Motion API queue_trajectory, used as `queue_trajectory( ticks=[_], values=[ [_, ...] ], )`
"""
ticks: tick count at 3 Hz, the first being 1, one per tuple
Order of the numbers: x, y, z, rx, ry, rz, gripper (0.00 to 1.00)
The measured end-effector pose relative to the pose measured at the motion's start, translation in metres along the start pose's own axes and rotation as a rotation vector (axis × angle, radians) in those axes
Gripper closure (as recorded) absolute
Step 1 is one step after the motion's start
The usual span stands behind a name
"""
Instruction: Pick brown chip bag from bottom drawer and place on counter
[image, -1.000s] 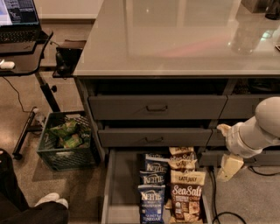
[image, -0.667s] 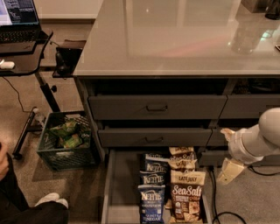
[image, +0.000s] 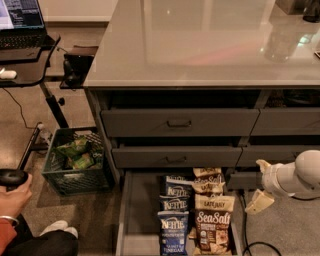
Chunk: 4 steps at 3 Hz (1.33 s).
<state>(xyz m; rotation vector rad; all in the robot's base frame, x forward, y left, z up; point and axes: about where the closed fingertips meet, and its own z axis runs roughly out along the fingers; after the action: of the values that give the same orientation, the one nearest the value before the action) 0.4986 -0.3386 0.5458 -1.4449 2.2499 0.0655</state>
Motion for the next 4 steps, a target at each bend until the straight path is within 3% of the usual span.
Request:
queue_trajectory(
  ticks=[2, 3, 4],
  values=[
    [0.050, -0.006, 0.087, -0.096, -0.092, 0.057, 0.00],
    [0.070, 0.010, 0.132, -0.175, -0.131, 0.120, 0.00],
    [0.070, 0.010, 0.132, -0.175, -0.131, 0.120, 0.00]
  ],
)
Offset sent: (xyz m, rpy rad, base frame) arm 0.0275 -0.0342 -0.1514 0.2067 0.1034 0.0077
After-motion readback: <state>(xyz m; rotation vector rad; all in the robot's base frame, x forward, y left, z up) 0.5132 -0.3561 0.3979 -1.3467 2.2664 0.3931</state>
